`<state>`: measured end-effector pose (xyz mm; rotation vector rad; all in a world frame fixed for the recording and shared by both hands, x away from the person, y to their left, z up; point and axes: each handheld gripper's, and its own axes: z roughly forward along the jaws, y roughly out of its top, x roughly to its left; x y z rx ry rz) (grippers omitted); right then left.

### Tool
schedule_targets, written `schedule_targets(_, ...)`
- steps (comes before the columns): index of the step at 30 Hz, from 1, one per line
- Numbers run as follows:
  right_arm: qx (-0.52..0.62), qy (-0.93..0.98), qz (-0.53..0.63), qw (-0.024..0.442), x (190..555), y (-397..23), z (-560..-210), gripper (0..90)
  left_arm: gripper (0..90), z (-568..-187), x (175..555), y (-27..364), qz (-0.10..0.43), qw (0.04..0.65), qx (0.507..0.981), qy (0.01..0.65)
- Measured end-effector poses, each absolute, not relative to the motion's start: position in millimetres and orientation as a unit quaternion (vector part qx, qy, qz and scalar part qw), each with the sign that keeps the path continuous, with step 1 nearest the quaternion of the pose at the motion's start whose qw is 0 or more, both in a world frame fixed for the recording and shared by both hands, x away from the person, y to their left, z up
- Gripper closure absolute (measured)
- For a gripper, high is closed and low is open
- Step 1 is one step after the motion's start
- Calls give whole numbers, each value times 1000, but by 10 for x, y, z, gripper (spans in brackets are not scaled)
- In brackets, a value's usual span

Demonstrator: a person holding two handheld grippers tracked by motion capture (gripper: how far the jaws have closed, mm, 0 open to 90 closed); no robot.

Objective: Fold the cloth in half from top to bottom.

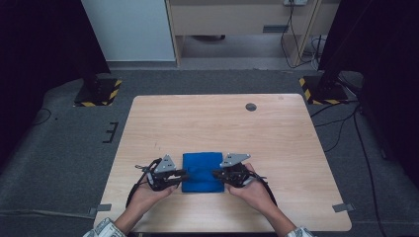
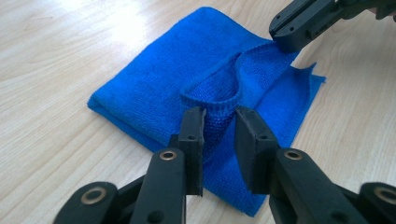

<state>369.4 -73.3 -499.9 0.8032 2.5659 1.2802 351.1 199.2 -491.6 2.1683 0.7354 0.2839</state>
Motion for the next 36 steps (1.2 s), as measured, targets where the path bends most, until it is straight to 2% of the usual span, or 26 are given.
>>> schedule_targets(9,269,861,425,74,3615,-761,-5069,812,723,-4952,3474,2003,112,394,865,290)
schedule_targets(20,266,863,424,67,3574,-771,-5083,802,667,-4827,3456,2071,137,430,839,305)
schedule_targets(27,261,867,421,62,3533,-749,-5106,794,638,-4851,3566,2002,140,425,839,309)
schedule_targets(36,270,862,424,61,3507,-782,-5043,620,625,-4970,3576,1942,137,399,856,300)
